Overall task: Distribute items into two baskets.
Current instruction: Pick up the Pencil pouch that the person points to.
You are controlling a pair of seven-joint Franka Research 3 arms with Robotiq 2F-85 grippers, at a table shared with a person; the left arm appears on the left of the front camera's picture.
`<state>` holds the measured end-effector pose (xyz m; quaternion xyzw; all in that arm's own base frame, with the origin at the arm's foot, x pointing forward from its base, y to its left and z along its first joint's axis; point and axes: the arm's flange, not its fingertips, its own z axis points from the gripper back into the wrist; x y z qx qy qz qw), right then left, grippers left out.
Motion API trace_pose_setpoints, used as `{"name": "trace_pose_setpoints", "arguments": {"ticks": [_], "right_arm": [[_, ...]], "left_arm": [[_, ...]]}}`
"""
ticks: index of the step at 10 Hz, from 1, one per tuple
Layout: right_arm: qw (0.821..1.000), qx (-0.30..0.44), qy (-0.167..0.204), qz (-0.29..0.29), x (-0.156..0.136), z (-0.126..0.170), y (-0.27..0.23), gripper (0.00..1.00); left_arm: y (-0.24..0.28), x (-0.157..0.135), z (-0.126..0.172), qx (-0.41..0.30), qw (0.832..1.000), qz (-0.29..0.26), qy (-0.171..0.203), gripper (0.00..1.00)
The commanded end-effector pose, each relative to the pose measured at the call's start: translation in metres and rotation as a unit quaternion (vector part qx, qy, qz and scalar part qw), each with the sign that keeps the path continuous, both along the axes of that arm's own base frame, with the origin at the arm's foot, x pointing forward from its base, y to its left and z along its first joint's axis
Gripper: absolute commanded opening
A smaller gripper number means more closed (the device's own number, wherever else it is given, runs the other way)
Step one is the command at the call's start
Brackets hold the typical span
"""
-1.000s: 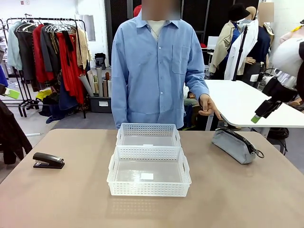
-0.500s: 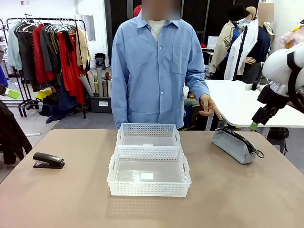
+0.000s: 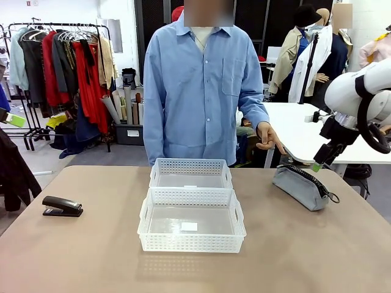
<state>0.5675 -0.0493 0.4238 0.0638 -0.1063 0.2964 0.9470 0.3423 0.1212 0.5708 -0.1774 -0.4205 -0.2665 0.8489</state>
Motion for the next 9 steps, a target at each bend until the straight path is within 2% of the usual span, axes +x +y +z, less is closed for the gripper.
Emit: {"name": "trace_pose_setpoints", "arguments": {"ticks": [1, 7, 9], "right_arm": [[1.0, -0.003, -0.001, 0.009, 0.004, -0.01, 0.001, 1.0], [0.998, 0.025, 0.02, 0.047, 0.014, -0.046, 0.012, 1.0], [0.999, 0.021, 0.014, 0.047, 0.018, -0.054, 0.012, 1.0]], "left_arm": [[0.001, 0.001, 0.0, -0.003, 1.0, -0.01, -0.006, 1.0], [0.001, 0.001, 0.0, -0.003, 1.0, -0.01, -0.006, 1.0], [0.001, 0.001, 0.0, -0.003, 1.0, -0.01, -0.006, 1.0]]}}
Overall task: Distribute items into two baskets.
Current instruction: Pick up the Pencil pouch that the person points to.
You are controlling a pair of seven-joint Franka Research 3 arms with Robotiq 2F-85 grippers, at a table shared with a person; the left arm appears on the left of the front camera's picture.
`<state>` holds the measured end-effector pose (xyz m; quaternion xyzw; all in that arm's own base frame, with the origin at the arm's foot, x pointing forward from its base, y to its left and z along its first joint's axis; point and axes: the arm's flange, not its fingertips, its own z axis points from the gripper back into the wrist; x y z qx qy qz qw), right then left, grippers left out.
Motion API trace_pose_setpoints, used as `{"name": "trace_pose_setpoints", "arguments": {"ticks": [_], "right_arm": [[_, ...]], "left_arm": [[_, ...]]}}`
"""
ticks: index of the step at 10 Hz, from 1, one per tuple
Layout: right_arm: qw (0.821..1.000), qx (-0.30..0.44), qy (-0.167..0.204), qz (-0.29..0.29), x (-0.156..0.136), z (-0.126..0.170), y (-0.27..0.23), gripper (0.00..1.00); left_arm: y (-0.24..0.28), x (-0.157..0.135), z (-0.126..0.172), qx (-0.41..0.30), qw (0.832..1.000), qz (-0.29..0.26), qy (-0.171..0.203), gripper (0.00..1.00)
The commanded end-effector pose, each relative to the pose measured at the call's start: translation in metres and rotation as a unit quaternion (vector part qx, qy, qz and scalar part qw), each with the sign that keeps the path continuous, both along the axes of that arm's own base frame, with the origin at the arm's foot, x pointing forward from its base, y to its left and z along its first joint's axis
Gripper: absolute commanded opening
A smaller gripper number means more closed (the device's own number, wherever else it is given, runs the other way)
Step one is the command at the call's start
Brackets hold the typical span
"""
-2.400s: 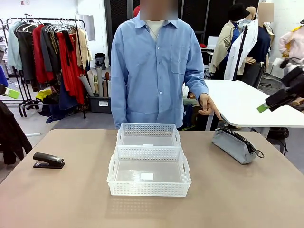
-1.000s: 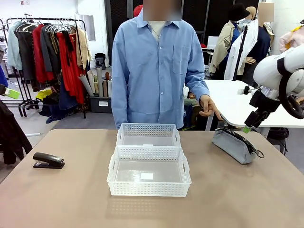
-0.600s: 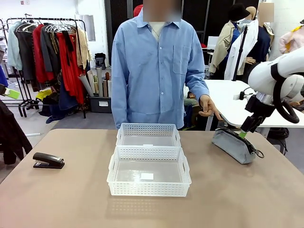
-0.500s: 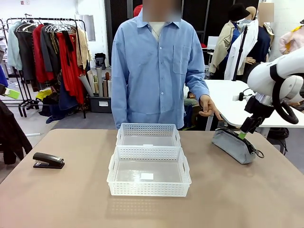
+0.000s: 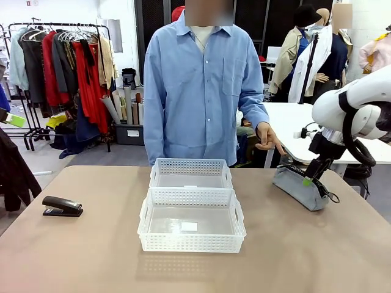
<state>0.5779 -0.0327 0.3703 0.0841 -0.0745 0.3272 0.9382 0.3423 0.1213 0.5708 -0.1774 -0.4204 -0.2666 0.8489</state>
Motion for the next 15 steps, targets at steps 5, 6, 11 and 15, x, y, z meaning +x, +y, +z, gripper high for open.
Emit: {"name": "trace_pose_setpoints", "arguments": {"ticks": [5, 6, 11, 15], "right_arm": [[1.0, 0.013, -0.015, 0.015, 0.008, -0.006, -0.004, 1.0], [1.0, -0.004, -0.011, -0.001, 0.005, -0.008, -0.002, 1.0], [1.0, -0.004, -0.011, -0.001, 0.005, -0.008, -0.002, 1.0], [0.999, -0.004, -0.017, 0.029, 0.029, -0.022, -0.007, 1.0]], "left_arm": [[0.001, 0.001, 0.0, -0.003, 1.0, -0.01, -0.006, 1.0], [0.001, 0.001, 0.0, -0.003, 1.0, -0.01, -0.006, 1.0], [0.001, 0.001, 0.0, -0.003, 1.0, -0.01, -0.006, 1.0], [0.001, 0.001, 0.0, -0.003, 1.0, -0.01, -0.006, 1.0]]}}
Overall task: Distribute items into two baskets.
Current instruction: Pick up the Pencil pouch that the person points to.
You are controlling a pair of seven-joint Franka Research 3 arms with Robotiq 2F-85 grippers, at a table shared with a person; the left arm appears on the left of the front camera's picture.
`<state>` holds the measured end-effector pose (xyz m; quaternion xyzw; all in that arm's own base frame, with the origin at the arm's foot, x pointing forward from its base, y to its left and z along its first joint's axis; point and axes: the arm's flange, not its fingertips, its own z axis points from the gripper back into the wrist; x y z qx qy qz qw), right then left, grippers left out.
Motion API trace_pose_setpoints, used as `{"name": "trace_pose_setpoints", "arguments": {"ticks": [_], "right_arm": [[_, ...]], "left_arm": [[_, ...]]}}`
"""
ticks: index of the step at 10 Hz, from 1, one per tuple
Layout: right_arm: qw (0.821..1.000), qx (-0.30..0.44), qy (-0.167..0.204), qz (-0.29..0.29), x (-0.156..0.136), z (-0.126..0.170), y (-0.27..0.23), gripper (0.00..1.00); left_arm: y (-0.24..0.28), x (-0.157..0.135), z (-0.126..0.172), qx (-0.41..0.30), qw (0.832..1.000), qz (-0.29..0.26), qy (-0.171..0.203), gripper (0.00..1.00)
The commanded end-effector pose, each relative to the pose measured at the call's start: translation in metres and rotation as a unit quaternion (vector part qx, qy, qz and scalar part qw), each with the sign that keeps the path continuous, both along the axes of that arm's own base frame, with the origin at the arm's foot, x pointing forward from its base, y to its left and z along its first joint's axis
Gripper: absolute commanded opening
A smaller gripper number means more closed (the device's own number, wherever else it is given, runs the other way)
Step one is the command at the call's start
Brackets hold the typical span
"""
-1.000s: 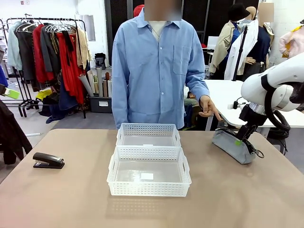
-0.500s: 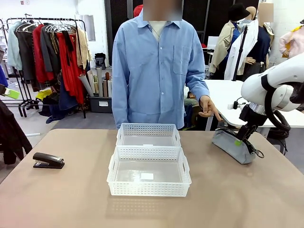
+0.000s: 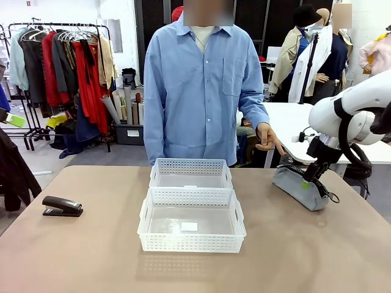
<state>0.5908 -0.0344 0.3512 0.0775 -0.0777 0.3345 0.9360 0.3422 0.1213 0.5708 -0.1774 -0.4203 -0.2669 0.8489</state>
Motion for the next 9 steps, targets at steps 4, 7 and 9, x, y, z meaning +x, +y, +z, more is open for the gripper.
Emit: {"name": "trace_pose_setpoints", "arguments": {"ticks": [4, 7, 9], "right_arm": [[0.999, -0.019, -0.019, 0.031, 0.037, -0.016, -0.005, 1.0], [0.999, -0.014, -0.018, 0.027, 0.041, -0.018, -0.003, 0.83], [0.999, -0.015, -0.02, 0.027, 0.042, -0.018, -0.003, 0.5]], "left_arm": [[0.001, 0.001, 0.0, -0.003, 1.0, -0.01, -0.006, 1.0], [0.001, 0.001, 0.0, -0.003, 1.0, -0.01, -0.006, 1.0], [0.001, 0.001, 0.0, -0.003, 1.0, -0.01, -0.006, 1.0]]}}
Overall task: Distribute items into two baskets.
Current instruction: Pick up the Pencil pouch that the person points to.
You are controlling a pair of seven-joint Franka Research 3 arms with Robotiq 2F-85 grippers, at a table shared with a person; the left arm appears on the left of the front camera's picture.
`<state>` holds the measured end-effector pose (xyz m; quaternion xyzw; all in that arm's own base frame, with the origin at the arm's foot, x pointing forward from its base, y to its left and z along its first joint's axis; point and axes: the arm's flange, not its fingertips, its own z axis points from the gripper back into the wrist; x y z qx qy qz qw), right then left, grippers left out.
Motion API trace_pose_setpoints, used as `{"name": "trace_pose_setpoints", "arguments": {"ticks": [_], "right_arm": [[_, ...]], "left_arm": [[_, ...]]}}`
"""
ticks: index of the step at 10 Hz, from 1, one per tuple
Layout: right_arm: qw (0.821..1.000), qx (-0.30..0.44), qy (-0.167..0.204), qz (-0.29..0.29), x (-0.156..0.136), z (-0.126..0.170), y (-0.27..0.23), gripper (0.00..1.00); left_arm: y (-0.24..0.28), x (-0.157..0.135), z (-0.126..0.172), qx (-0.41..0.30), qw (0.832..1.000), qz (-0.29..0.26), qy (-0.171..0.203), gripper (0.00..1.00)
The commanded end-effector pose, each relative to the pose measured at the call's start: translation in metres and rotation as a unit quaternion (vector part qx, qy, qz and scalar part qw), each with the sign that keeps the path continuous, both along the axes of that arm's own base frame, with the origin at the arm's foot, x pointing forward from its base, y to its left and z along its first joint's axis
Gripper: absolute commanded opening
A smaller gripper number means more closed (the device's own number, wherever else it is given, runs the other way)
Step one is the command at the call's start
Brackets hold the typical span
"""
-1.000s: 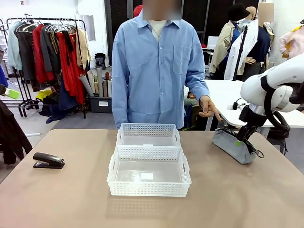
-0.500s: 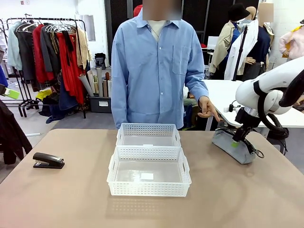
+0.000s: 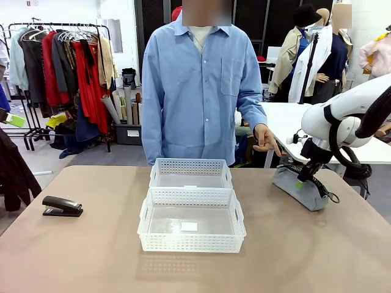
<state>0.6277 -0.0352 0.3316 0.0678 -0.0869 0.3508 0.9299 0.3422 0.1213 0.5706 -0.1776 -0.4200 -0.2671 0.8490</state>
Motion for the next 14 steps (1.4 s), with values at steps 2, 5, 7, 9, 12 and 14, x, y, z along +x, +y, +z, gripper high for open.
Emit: {"name": "trace_pose_setpoints", "arguments": {"ticks": [2, 5, 7, 9, 12, 14], "right_arm": [[1.0, -0.008, -0.003, 0.009, 0.005, 0.003, -0.003, 0.15], [1.0, -0.007, 0.01, 0.013, 0.008, 0.002, -0.002, 0.0], [0.999, -0.008, 0.027, 0.017, 0.009, 0.002, -0.002, 0.0], [0.999, 0.004, 0.037, 0.021, 0.008, 0.003, -0.001, 0.0], [0.998, 0.008, 0.055, 0.027, 0.006, 0.011, 0.003, 0.0], [0.997, 0.007, 0.055, 0.054, -0.006, 0.039, 0.019, 0.0]], "left_arm": [[0.001, 0.001, 0.0, -0.003, 1.0, -0.01, -0.007, 1.0], [0.001, 0.001, 0.0, -0.003, 1.0, -0.01, -0.007, 1.0], [0.001, 0.001, 0.0, -0.003, 1.0, -0.01, -0.007, 1.0], [0.001, 0.001, 0.0, -0.003, 1.0, -0.01, -0.007, 1.0], [0.001, 0.001, 0.0, -0.003, 1.0, -0.01, -0.007, 1.0], [0.001, 0.001, 0.0, -0.003, 1.0, -0.01, -0.007, 1.0]]}}
